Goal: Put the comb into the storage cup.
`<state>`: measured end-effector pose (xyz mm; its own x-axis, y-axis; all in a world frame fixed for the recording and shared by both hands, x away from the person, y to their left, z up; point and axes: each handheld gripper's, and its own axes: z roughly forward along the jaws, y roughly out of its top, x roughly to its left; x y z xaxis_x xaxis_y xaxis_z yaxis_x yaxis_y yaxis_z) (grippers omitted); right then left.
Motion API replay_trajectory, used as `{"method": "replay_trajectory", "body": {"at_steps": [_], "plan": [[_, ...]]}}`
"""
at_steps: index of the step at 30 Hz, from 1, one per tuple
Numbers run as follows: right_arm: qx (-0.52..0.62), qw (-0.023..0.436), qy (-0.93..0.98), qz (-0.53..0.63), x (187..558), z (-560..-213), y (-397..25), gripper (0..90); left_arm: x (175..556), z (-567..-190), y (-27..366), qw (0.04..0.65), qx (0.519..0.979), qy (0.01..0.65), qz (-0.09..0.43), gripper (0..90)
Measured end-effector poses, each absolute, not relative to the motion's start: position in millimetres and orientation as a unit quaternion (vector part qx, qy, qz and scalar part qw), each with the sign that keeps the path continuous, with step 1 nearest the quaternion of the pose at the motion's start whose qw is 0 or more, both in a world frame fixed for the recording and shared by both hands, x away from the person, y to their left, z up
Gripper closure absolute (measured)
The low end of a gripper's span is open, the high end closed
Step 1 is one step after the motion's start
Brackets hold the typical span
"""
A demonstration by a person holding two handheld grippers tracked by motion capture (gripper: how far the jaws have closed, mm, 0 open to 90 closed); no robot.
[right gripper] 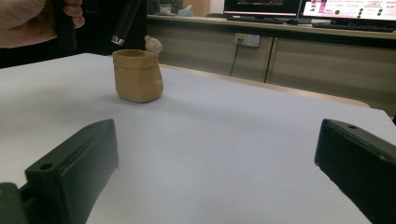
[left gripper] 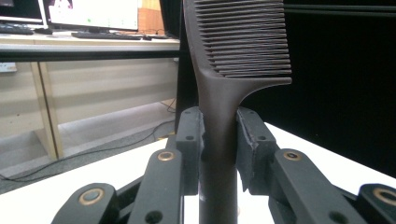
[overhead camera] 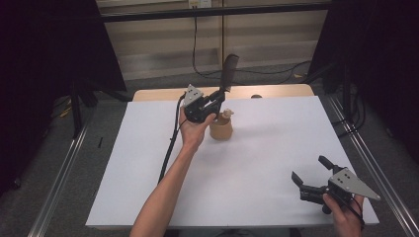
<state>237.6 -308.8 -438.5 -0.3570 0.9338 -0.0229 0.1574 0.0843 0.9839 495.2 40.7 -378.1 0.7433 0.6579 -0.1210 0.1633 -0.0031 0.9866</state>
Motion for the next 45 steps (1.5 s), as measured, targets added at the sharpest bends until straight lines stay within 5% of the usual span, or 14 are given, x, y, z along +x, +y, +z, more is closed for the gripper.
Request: {"method": "replay_trajectory", "body": {"at_steps": [45], "plan": [[0.423, 0.372, 0.639, 0.524, 237, -439, -308, 0.0, 499, -418, 36, 0.604, 0.705, 0.313, 0.201, 72.9]]}}
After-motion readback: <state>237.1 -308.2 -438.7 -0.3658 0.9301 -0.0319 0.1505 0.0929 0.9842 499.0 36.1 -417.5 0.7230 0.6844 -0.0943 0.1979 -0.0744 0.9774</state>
